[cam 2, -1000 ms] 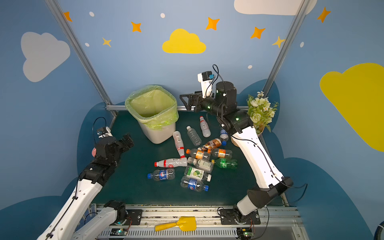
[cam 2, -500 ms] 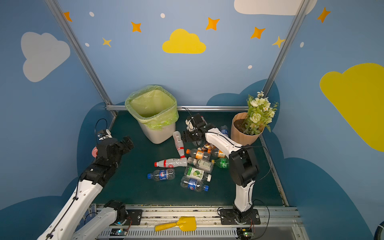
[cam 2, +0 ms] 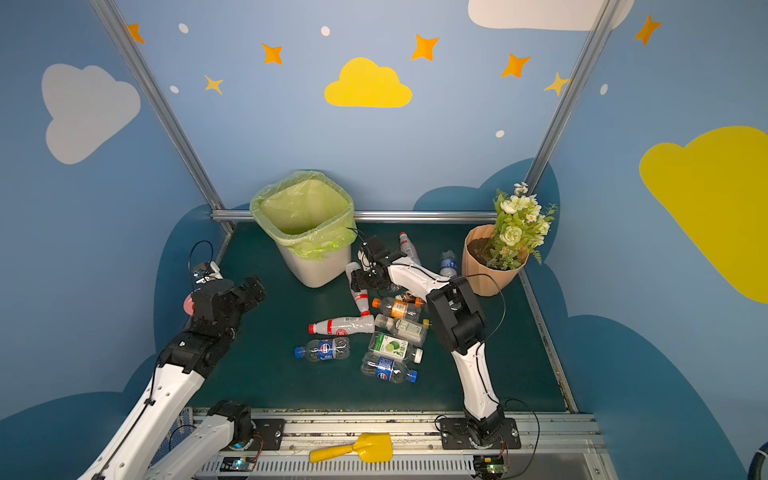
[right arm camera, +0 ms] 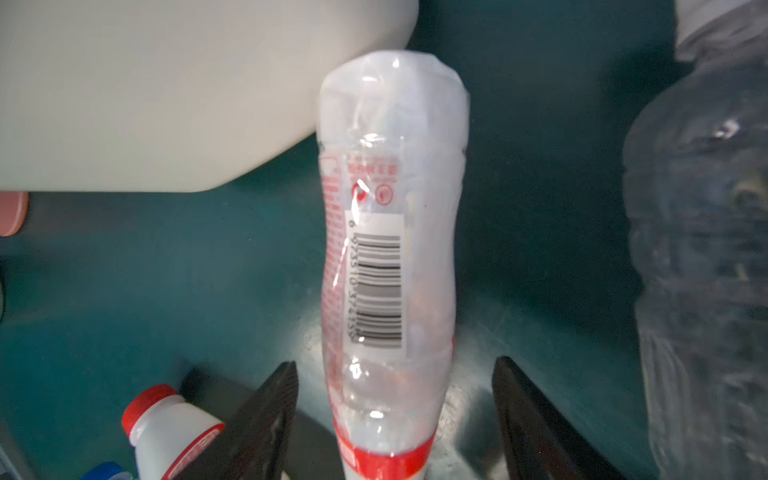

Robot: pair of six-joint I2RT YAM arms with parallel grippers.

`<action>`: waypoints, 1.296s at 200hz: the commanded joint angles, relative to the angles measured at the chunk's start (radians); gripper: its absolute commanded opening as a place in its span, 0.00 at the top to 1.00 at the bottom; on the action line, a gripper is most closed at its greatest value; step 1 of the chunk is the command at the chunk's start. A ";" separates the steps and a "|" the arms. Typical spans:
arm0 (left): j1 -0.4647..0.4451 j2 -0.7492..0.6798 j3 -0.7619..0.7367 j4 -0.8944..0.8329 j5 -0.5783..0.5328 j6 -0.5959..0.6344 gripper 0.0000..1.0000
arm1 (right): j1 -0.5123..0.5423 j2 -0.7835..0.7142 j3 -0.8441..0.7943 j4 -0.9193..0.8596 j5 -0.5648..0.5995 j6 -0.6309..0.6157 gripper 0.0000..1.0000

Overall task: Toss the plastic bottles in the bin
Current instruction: 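Reach the right gripper down and grasp the red-capped white bottle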

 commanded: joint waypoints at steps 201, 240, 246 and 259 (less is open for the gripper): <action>0.001 -0.038 -0.018 -0.033 -0.027 0.004 0.00 | 0.016 -0.090 0.037 0.093 -0.010 0.017 0.55; 0.001 -0.050 -0.021 -0.036 -0.025 0.000 0.00 | 0.005 -0.206 -0.021 0.147 0.002 0.020 0.55; 0.002 -0.051 -0.020 -0.033 -0.022 0.000 0.00 | 0.003 -0.225 -0.034 0.157 0.003 0.020 0.55; 0.001 -0.053 -0.022 -0.031 -0.013 -0.006 0.00 | -0.004 -0.276 -0.066 0.189 0.006 0.025 0.56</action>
